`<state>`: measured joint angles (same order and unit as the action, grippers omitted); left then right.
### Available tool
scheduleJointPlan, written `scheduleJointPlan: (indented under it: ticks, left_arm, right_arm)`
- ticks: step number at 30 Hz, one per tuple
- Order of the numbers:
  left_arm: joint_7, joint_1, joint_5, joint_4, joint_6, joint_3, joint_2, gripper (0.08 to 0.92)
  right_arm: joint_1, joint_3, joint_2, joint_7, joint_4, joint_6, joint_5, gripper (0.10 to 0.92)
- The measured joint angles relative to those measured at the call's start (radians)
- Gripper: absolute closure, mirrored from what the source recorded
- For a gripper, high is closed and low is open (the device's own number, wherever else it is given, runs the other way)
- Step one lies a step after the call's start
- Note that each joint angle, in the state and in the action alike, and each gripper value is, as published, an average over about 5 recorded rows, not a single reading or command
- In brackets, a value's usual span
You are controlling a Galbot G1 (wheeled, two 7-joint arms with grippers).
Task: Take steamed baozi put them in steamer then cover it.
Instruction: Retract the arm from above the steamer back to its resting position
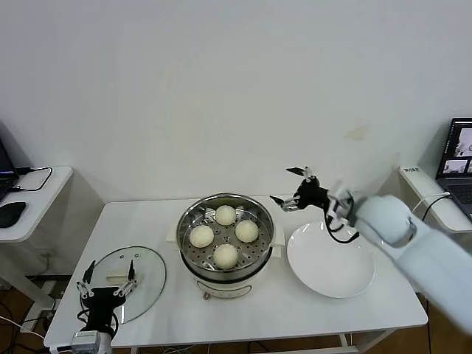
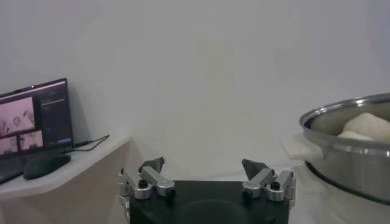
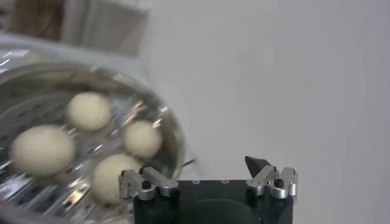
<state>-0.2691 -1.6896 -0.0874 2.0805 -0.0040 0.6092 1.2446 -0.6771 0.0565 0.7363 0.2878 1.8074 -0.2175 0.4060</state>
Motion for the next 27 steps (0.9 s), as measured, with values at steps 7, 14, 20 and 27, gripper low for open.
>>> scheduleJointPlan:
  ticks: [7,14,20,27]
  left_arm:
    - [-0.020,0.020,0.093,-0.040,-0.011,-0.012,-0.005,0.177]
    - [-0.019,0.050,0.398,-0.113,-0.024,0.032,-0.030,0.177]
    - [-0.002,0.056,0.725,-0.182,-0.037,0.075,-0.066,0.177]
    - [0.020,0.058,1.051,-0.245,-0.037,0.108,-0.100,0.177]
  right_arm:
    - [-0.389,0.384,0.206,0.005,-0.012,0.132,-0.064,0.203]
    - [-0.634,0.640,0.385,0.004,-0.007,0.170,-0.069,0.203]
    - [-0.717,0.735,0.484,-0.004,-0.018,0.189,-0.070,0.203]
    - [-0.770,0.788,0.553,-0.006,-0.041,0.212,-0.077,0.203]
